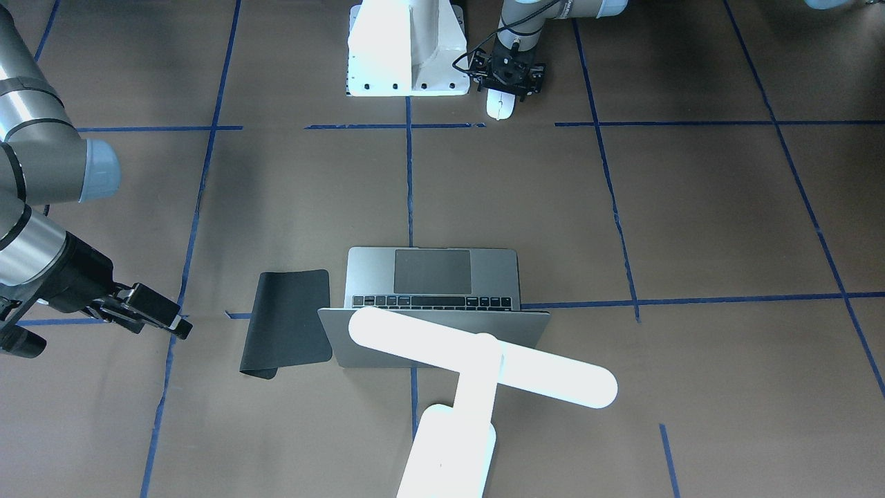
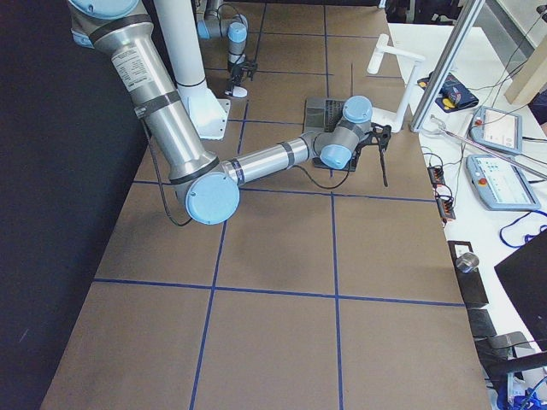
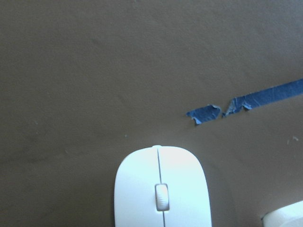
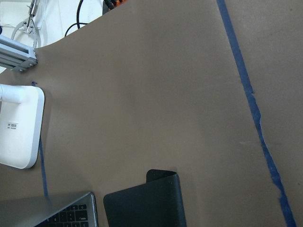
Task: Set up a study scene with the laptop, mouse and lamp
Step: 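Lower the left gripper onto the white mouse while the right arm withdraws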
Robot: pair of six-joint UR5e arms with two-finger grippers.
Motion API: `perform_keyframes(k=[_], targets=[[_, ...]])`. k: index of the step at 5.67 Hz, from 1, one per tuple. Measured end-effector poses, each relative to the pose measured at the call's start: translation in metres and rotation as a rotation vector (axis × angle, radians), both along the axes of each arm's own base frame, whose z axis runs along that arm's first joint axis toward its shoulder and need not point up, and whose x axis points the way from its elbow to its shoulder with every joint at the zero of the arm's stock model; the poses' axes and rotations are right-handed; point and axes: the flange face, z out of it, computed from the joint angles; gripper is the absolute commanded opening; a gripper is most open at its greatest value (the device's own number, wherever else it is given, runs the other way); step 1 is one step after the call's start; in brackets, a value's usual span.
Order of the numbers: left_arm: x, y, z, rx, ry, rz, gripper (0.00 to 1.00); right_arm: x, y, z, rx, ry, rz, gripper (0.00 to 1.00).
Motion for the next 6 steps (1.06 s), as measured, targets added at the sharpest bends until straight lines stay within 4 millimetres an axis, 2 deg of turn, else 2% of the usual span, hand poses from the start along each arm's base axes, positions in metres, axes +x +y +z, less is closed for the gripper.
perform_keyframes(k=[3,4,6], targets=[[0.000,0.000,0.001,0.004,-0.006,-0.001,0.14,0.004,0.006,0.002,0.004,-0.005,-0.004,1.00],[-0.001,-0.002,0.000,0.006,-0.005,-0.005,0.03,0.006,0.009,0.002,0.005,-0.010,-0.009,1.00],[-0.013,-0.018,-0.020,0.012,0.036,-0.035,0.02,0.016,0.010,0.002,0.001,-0.021,-0.013,1.00]])
